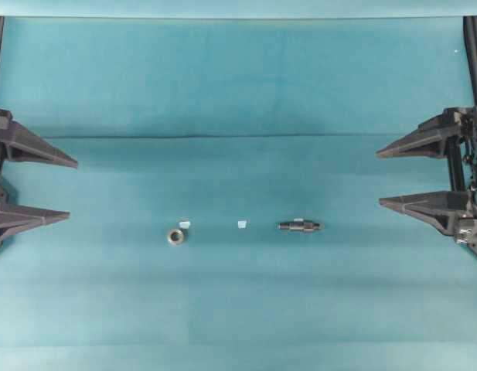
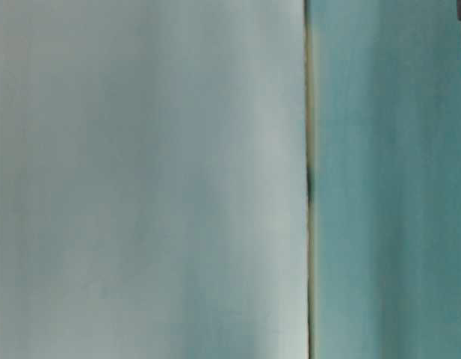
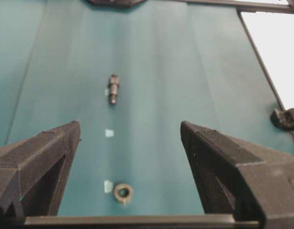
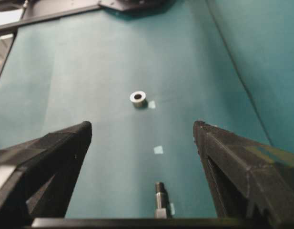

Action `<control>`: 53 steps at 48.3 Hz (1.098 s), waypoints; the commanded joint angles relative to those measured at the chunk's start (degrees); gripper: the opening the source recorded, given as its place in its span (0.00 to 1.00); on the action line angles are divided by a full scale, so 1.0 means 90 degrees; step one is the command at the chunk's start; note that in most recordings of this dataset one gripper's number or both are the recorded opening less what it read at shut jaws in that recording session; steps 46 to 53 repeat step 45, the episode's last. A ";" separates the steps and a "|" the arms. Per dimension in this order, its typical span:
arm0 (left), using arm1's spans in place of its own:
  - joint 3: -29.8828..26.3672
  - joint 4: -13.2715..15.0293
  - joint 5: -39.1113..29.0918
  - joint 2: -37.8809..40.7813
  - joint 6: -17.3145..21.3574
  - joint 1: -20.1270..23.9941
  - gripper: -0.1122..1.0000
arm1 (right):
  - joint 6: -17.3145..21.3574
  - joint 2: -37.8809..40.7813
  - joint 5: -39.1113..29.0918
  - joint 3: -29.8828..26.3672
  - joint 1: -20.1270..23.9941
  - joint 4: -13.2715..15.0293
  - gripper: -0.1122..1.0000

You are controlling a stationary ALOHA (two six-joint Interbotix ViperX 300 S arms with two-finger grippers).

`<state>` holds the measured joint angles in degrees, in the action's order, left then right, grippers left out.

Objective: Insert the washer onto the shaft with both hands.

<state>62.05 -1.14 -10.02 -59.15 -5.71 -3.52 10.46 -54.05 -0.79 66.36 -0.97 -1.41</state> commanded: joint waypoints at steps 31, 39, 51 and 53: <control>-0.0088 -0.0010 0.0244 0.0010 0.0020 0.0020 0.93 | -0.0869 -0.0283 0.0146 -0.0068 -0.0020 0.0430 0.94; -0.0088 -0.0010 0.0244 0.0010 -0.0068 0.0010 0.93 | -0.0840 -0.0488 0.0010 -0.0059 -0.0010 0.0430 0.94; -0.0107 -0.0010 0.0254 -0.0020 -0.0068 0.0020 0.93 | -0.0840 -0.0674 -0.0059 -0.0049 -0.0010 0.0410 0.94; -0.0107 -0.0010 0.0254 -0.0020 -0.0068 0.0020 0.93 | -0.0840 -0.0674 -0.0059 -0.0049 -0.0010 0.0410 0.94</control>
